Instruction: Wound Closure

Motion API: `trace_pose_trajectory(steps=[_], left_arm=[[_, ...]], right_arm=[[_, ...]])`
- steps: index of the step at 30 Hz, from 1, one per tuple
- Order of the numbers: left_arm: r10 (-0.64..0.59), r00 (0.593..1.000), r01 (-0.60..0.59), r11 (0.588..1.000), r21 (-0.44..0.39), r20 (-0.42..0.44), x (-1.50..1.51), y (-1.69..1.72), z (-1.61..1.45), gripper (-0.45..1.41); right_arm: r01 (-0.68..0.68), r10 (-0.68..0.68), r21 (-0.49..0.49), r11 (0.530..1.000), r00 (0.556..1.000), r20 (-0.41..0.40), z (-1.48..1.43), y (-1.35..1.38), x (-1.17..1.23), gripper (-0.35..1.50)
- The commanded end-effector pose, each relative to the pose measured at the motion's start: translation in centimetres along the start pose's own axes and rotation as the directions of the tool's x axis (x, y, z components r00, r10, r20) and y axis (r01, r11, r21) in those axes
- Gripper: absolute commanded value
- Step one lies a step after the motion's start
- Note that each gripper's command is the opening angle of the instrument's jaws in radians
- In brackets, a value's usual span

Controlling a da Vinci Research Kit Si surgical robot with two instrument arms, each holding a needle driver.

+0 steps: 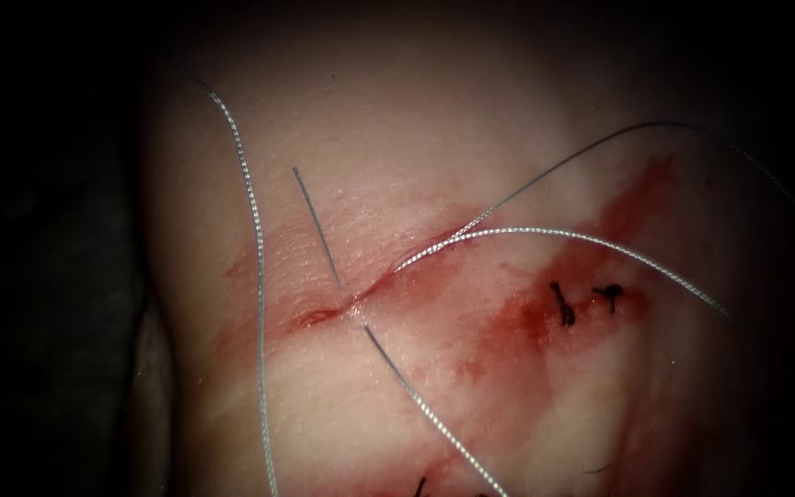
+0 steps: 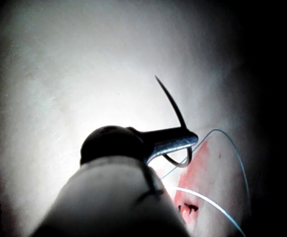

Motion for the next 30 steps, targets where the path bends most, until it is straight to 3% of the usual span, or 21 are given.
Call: trace_pose_trajectory(steps=[1, 2, 4, 7, 9, 11, 12, 13, 14, 15, 17, 20, 22, 29, 30], left_arm=[[-0.012, 0.999, 0.012, 1.000, 0.000, 0.045, -0.18, -0.12, 0.16, -0.45], [-0.026, 0.996, 0.027, 1.000, -0.002, 0.090, -0.35, -0.17, 0.28, -0.45], [-0.046, 0.988, 0.050, 0.999, -0.021, 0.148, -0.51, -0.21, 0.40, -0.45], [-0.068, 0.979, 0.075, 0.997, -0.027, 0.191, -0.59, -0.22, 0.46, -0.45], [-0.086, 0.971, 0.093, 0.995, -0.022, 0.222, -0.63, -0.21, 0.48, -0.45], [-0.091, 0.969, 0.099, 0.995, -0.021, 0.229, -0.63, -0.21, 0.48, -0.45], [-0.089, 0.968, 0.097, 0.995, -0.024, 0.234, -0.63, -0.21, 0.48, -0.45], [-0.075, 0.968, 0.084, 0.996, -0.029, 0.239, -0.62, -0.20, 0.47, -0.45], [-0.066, 0.968, 0.076, 0.997, -0.033, 0.244, -0.60, -0.19, 0.46, -0.45], [-0.072, 0.966, 0.083, 0.996, -0.032, 0.248, -0.57, -0.15, 0.43, -0.45], [-0.075, 0.969, 0.082, 0.996, -0.023, 0.236, -0.55, -0.13, 0.42, -0.45], [-0.062, 0.972, 0.069, 0.997, -0.021, 0.227, -0.53, -0.14, 0.41, -0.45], [-0.064, 0.971, 0.071, 0.997, -0.022, 0.229, -0.52, -0.13, 0.39, -0.45], [-0.062, 0.972, 0.067, 0.998, -0.012, 0.227, -0.52, -0.15, 0.39, -0.45], [-0.062, 0.972, 0.066, 0.998, -0.012, 0.227, -0.52, -0.15, 0.40, -0.45]], right_arm=[[0.167, -0.171, -0.042, 0.985, 0.978, -0.121, 0.29, -0.04, 0.40, -0.21], [0.241, -0.255, -0.093, 0.966, 0.947, -0.195, 0.43, -0.06, 0.58, -0.06], [0.337, -0.359, -0.128, 0.933, 0.899, -0.251, 0.73, -0.03, 0.83, -0.05], [0.332, -0.368, -0.168, 0.928, 0.886, -0.282, 0.98, 0.02, 1.01, -0.06], [0.427, -0.484, -0.244, 0.870, 0.833, -0.267, 1.21, 0.10, 1.16, -0.08], [0.474, -0.541, -0.283, 0.834, 0.804, -0.247, 1.38, 0.16, 1.27, 0.12], [0.491, -0.566, -0.308, 0.815, 0.789, -0.240, 1.55, 0.19, 1.33, 0.73], [0.340, -0.428, -0.305, 0.890, 0.853, -0.297, 1.70, 0.19, 1.31, 0.89], [0.226, -0.325, -0.295, 0.928, 0.879, -0.349, 1.78, 0.18, 1.27, 0.91], [0.041, -0.149, -0.251, 0.967, 0.893, -0.426, 1.90, 0.14, 1.20, 0.46], [-0.039, -0.069, -0.230, 0.972, 0.894, -0.443, 2.03, 0.13, 1.16, 0.31], [-0.039, -0.064, -0.253, 0.967, 0.920, -0.387, 2.18, 0.12, 1.12, 0.46], [-0.057, -0.039, -0.294, 0.954, 0.950, -0.311, 2.32, 0.08, 1.07, 0.26], [-0.184, 0.062, -0.384, 0.905, 0.949, -0.309, 2.53, 0.05, 1.12, 0.19], [-0.195, 0.067, -0.394, 0.898, 0.946, -0.316, 2.54, 0.06, 1.14, 0.32]])
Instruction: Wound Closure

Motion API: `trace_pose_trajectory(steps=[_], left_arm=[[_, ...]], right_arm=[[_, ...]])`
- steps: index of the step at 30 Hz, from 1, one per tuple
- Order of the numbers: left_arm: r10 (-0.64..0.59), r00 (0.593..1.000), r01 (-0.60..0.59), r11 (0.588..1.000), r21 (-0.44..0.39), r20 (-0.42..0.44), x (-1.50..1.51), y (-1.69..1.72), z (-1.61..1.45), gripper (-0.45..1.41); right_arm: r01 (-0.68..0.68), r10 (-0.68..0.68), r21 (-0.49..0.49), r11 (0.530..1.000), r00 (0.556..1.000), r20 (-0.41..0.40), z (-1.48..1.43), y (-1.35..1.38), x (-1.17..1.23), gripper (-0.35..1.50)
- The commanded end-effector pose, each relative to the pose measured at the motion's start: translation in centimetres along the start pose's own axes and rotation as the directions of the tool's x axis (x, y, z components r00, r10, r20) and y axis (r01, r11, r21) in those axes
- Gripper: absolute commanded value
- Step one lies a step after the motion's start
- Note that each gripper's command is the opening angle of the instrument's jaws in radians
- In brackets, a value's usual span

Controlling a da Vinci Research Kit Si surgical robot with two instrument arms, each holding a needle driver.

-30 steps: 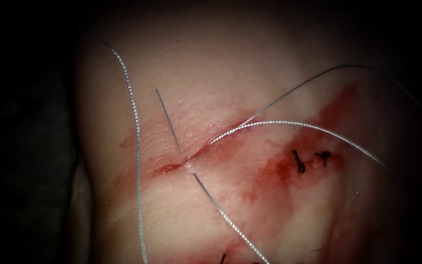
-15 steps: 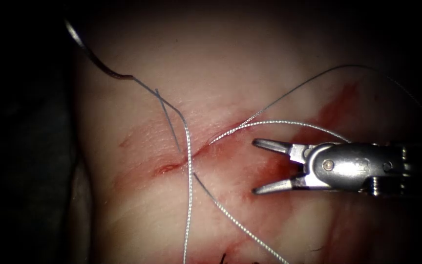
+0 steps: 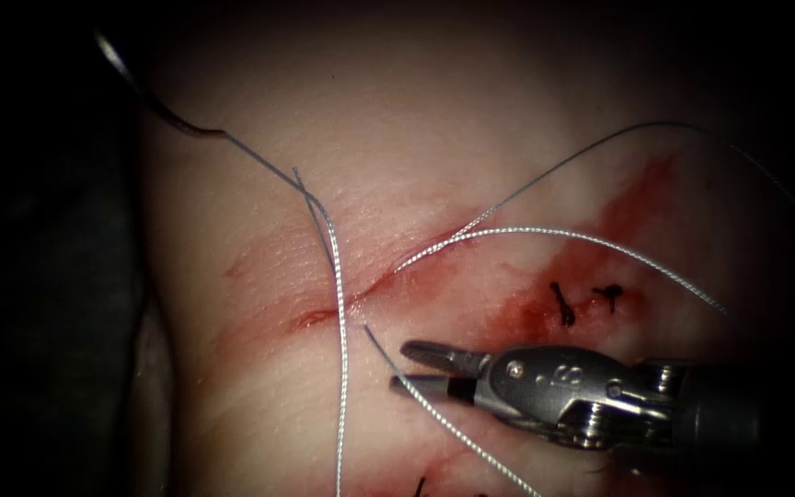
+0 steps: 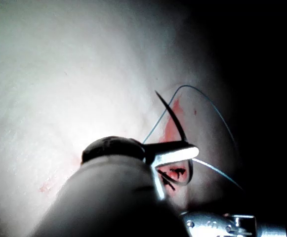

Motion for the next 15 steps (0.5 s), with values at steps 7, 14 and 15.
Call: trace_pose_trajectory(steps=[7, 14, 15], left_arm=[[0.004, 1.000, -0.004, 1.000, 0.006, -0.001, -0.04, -0.10, 0.07, -0.45], [0.006, 1.000, -0.006, 1.000, 0.018, 0.002, -0.05, -0.11, 0.09, -0.45], [0.007, 1.000, -0.007, 1.000, 0.018, 0.002, -0.06, -0.11, 0.09, -0.45]], right_arm=[[-0.047, 0.046, -0.068, 0.997, 0.999, -0.025, 0.11, -0.03, 0.06, 0.88], [0.025, -0.027, -0.058, 0.998, 0.999, -0.047, 0.20, -0.05, 0.13, 0.86], [0.038, -0.041, -0.052, 0.998, 0.997, -0.072, 0.23, -0.07, 0.16, 0.84]])
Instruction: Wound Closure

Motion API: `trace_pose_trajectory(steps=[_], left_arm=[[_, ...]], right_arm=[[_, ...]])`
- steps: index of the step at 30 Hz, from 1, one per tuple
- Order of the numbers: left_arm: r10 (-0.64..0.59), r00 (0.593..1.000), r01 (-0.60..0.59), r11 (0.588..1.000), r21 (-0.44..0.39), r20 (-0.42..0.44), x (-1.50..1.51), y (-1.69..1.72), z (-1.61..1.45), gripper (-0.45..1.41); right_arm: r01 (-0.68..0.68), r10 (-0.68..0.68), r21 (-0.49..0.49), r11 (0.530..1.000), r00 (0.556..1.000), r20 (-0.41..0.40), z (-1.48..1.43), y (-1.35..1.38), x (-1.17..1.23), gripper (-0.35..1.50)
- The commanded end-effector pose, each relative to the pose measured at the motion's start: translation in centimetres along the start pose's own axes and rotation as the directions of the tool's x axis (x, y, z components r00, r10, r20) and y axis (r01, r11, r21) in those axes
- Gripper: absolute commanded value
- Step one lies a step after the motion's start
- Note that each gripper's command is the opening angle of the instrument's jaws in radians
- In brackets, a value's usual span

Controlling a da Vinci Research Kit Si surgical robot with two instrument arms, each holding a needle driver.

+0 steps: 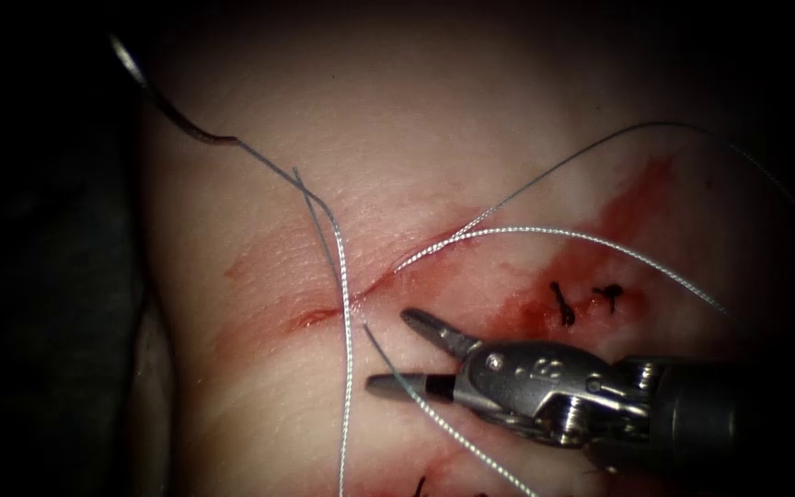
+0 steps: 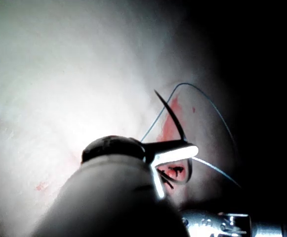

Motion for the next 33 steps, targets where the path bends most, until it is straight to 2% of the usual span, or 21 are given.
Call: trace_pose_trajectory(steps=[1, 4, 6, 7, 9, 10, 15, 21, 25, 26, 28, 33], left_arm=[[0.001, 1.000, -0.001, 1.000, 0.001, 0.002, -0.01, -0.06, 0.04, -0.45], [0.002, 1.000, -0.002, 1.000, 0.002, 0.001, -0.01, -0.07, 0.05, -0.45], [0.003, 1.000, -0.003, 1.000, 0.004, 0.002, -0.02, -0.08, 0.05, -0.45], [0.004, 1.000, -0.004, 1.000, 0.004, 0.001, -0.03, -0.08, 0.05, -0.45], [0.004, 1.000, -0.004, 1.000, 0.006, -0.002, -0.03, -0.08, 0.06, -0.45], [0.004, 1.000, -0.004, 1.000, 0.006, -0.002, -0.03, -0.08, 0.06, -0.45], [0.004, 1.000, -0.004, 1.000, 0.005, 0.001, -0.03, -0.08, 0.06, -0.45], [0.004, 1.000, -0.004, 1.000, 0.005, 0.000, -0.04, -0.08, 0.07, -0.45], [0.004, 1.000, -0.004, 1.000, 0.004, 0.002, -0.04, -0.08, 0.07, -0.45], [0.004, 1.000, -0.004, 1.000, 0.004, 0.002, -0.04, -0.08, 0.07, -0.45], [0.004, 1.000, -0.004, 1.000, 0.004, 0.002, -0.04, -0.08, 0.07, -0.45], [0.004, 1.000, -0.004, 1.000, 0.004, 0.002, -0.04, -0.08, 0.07, -0.45]], right_arm=[[0.005, -0.005, 0.009, 1.000, 1.000, -0.023, 0.12, -0.05, 0.03, 0.84], [0.031, -0.031, 0.011, 0.999, 0.998, -0.056, 0.17, -0.06, 0.08, 0.84], [0.026, -0.025, 0.016, 1.000, 0.997, -0.072, 0.19, -0.08, 0.12, 0.74], [0.032, -0.030, 0.023, 0.999, 0.997, -0.071, 0.20, -0.08, 0.13, 0.51], [0.039, -0.034, 0.084, 0.996, 0.998, -0.057, 0.18, -0.08, 0.12, -0.35], [0.045, -0.039, 0.124, 0.991, 0.998, -0.048, 0.16, -0.07, 0.11, -0.35], [0.051, -0.047, 0.142, 0.989, 0.998, -0.034, 0.06, -0.06, 0.09, -0.35], [0.054, -0.061, 0.162, 0.985, 0.997, 0.037, -0.31, 0.06, 0.04, -0.35], [0.057, -0.071, 0.170, 0.984, 0.995, 0.077, -0.63, 0.24, -0.01, -0.35], [0.058, -0.074, 0.158, 0.986, 0.993, 0.096, -0.79, 0.36, -0.02, -0.35], [0.055, -0.071, 0.148, 0.987, 0.992, 0.102, -0.91, 0.48, -0.02, -0.35], [0.028, -0.037, 0.086, 0.996, 0.994, 0.100, -1.36, 0.96, 0.10, -0.35]])
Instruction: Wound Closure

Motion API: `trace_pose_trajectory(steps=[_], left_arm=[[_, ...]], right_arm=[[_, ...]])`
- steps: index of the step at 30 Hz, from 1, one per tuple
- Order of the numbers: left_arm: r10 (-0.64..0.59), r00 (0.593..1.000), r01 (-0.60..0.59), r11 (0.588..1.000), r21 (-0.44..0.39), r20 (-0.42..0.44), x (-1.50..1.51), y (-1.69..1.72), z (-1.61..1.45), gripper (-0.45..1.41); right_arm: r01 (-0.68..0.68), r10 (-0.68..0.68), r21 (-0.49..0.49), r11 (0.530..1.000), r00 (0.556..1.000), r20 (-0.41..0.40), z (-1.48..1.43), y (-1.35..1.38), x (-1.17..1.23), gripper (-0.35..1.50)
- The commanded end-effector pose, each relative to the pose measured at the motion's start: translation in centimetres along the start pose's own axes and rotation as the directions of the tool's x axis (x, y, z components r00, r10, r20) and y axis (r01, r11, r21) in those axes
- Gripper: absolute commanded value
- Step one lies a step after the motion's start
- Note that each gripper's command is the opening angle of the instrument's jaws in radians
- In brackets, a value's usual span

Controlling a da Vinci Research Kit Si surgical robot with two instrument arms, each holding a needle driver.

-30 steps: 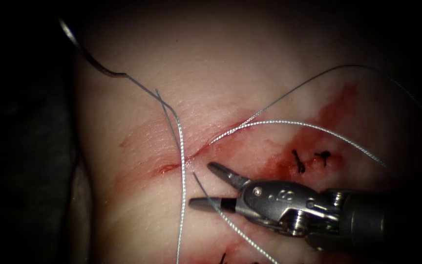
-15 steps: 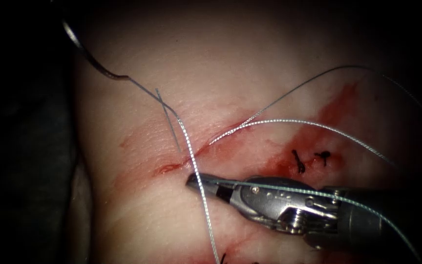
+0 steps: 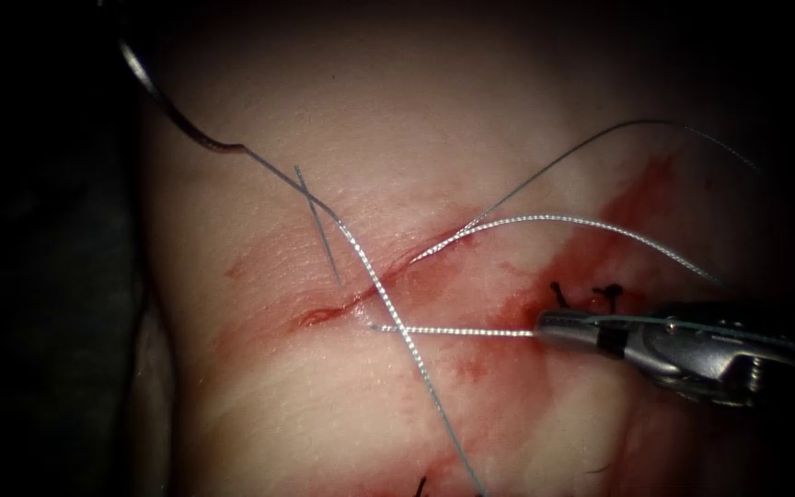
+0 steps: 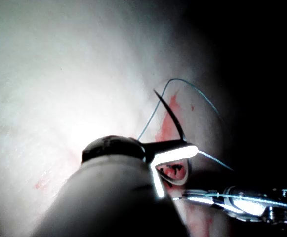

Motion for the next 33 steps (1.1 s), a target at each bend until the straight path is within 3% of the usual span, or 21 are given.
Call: trace_pose_trajectory(steps=[1, 5, 17, 25, 26, 28, 31, 33], left_arm=[[0.000, 1.000, 0.000, 1.000, -0.001, 0.000, 0.00, -0.06, 0.04, -0.45], [0.001, 1.000, -0.001, 1.000, 0.005, 0.002, -0.01, -0.07, 0.04, -0.45], [0.005, 1.000, -0.005, 1.000, 0.016, 0.005, -0.04, -0.10, 0.07, -0.45], [0.004, 1.000, -0.004, 1.000, 0.018, 0.008, -0.03, -0.10, 0.05, -0.45], [0.004, 1.000, -0.004, 1.000, 0.018, 0.008, -0.03, -0.10, 0.05, -0.45], [0.004, 1.000, -0.004, 1.000, 0.017, 0.009, -0.03, -0.10, 0.05, -0.45], [0.003, 1.000, -0.004, 1.000, 0.017, 0.009, -0.03, -0.09, 0.04, -0.45], [0.003, 1.000, -0.003, 1.000, 0.015, 0.015, -0.03, -0.09, 0.04, -0.45]], right_arm=[[-0.008, 0.008, -0.015, 1.000, 1.000, -0.005, -0.07, 0.12, 0.04, -0.35], [-0.013, 0.012, -0.096, 0.995, 1.000, -0.015, -0.61, 0.51, 0.18, -0.35], [0.008, -0.013, -0.292, 0.957, 1.000, -0.013, -1.72, 1.29, 0.25, -0.35], [0.022, -0.021, -0.360, 0.933, 1.000, 0.007, -2.09, 1.52, 0.21, -0.35], [0.029, -0.027, -0.348, 0.937, 1.000, 0.010, -2.07, 1.50, 0.21, -0.18], [0.061, -0.059, -0.323, 0.944, 0.998, 0.017, -1.99, 1.42, 0.19, 0.95], [0.109, -0.110, -0.177, 0.978, 0.994, 0.007, -1.80, 1.19, 0.17, 1.20], [0.140, -0.141, -0.069, 0.988, 0.990, -0.011, -1.55, 0.90, 0.16, 1.25]])
